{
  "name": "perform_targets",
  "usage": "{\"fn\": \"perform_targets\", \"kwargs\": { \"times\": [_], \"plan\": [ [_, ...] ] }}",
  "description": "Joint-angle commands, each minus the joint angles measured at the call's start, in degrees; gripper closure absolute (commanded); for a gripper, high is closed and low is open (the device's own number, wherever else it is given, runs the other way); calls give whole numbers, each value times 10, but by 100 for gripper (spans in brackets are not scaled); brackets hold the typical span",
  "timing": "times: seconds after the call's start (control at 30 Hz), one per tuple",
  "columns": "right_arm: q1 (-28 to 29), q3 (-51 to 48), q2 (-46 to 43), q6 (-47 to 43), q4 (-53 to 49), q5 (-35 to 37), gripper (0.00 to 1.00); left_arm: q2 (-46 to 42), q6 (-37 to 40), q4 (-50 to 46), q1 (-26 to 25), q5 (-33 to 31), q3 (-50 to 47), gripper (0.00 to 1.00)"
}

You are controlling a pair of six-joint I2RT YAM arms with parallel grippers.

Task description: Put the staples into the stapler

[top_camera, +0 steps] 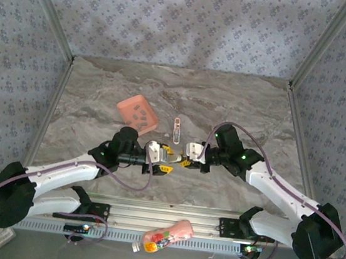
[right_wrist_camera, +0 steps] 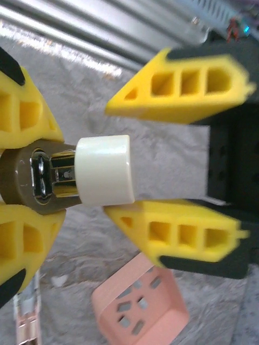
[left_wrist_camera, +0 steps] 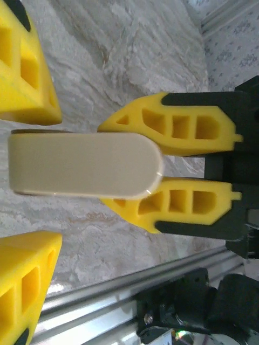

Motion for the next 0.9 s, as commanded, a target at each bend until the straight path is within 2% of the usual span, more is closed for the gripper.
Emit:
{"fn": "perform_targets", "kwargs": {
  "times": [0.0,0.1,0.27,0.87],
  "plan": [
    [23,6,-16,13,-13,119,93,-28,33,-72,-19,-75,38,44],
    [46,8,-13,14,-21,161,93,-41,46,-87,-29,-96,36,44],
    [72,17,0,16,-27,184,94,-39,47,-82,-35,-101,33,45],
    [91,23,20,23,-2,155,95,-2,33,-48,-43,-77,44,52]
  ]
}}
